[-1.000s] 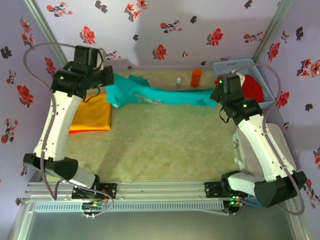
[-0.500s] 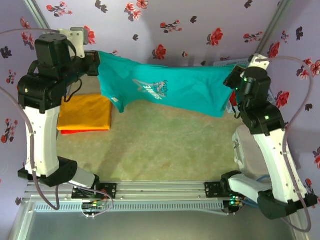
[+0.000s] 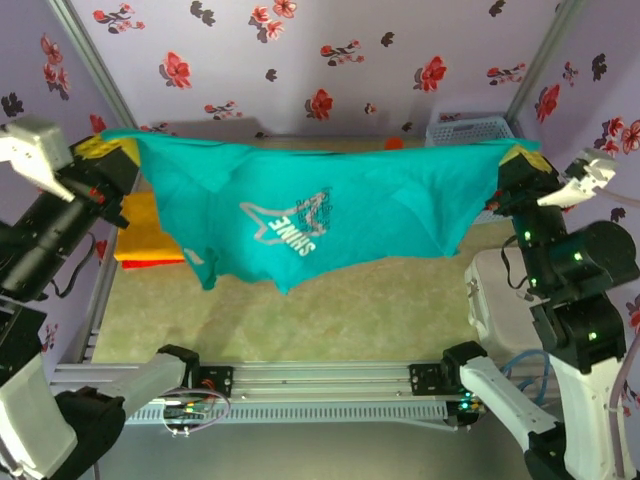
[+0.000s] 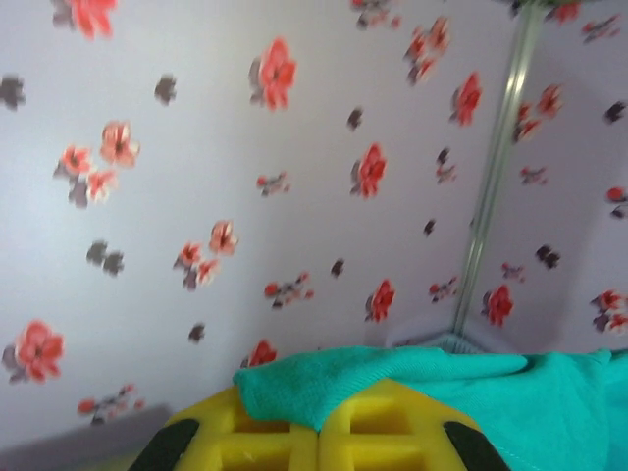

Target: Fold and stack the t-shirts

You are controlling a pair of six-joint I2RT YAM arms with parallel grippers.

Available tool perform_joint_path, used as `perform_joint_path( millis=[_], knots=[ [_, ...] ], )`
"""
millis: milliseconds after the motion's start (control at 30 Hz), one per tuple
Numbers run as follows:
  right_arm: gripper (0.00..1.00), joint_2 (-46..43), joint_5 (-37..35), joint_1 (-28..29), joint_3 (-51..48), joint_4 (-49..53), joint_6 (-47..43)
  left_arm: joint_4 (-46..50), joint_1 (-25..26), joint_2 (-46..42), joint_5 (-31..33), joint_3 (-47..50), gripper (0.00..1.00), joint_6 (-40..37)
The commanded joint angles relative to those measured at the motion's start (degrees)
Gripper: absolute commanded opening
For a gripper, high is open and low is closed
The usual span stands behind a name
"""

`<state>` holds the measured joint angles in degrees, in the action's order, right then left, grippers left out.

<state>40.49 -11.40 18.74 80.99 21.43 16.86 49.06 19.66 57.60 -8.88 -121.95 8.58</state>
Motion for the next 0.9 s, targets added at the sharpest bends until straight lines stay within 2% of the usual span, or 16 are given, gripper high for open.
perform_joint_path(
  millis=[0,67,167,200,300,367,533,600,667,767,867],
  knots=[
    [0.0,-0.9,0.8,-0.3,-1.0,-1.9,-0.7,-9.3,0.1,0.0,-1.8,4.8,0.0,-1.9],
    [0.0,-0.9,-1.7,-0.2,-0.8,0.8,1.0,-10.8,0.1,-0.4,-1.0,8.2,0.0,-1.2],
    [0.0,1.2,-11.0,-0.3,-1.1,7.3,7.3,-8.8,0.1,1.6,3.4,10.5,0.0,0.1],
    [0.0,2.5,-11.7,-0.3,-1.6,8.9,8.5,-7.8,0.1,2.4,4.9,11.4,0.0,0.5],
    [0.0,6.8,-8.9,-0.2,-5.2,10.9,12.2,-4.3,0.0,5.6,12.2,15.9,0.0,2.6],
    [0.0,10.8,-8.1,-0.3,-7.9,12.2,15.5,-2.5,-1.1,8.3,13.7,20.3,0.0,4.5],
    [0.0,24.2,-3.7,-1.0,-12.4,12.4,18.8,-4.7,-4.0,17.3,11.5,30.0,0.0,6.4],
    [0.0,29.9,-3.6,-2.9,-13.1,11.0,18.7,-9.3,-5.6,21.4,9.5,33.9,0.0,7.2],
    [0.0,35.2,0.4,-6.3,-14.0,7.5,18.5,-14.4,-7.0,25.8,6.7,36.2,0.0,8.1],
    [0.0,42.9,6.9,-11.7,-14.7,0.3,18.2,-19.4,-7.9,33.3,5.5,35.3,0.0,8.9],
    [0.0,50.3,11.3,-14.7,-10.7,-2.4,16.2,-19.2,-8.4,41.3,3.8,29.5,0.0,9.7]
  ],
)
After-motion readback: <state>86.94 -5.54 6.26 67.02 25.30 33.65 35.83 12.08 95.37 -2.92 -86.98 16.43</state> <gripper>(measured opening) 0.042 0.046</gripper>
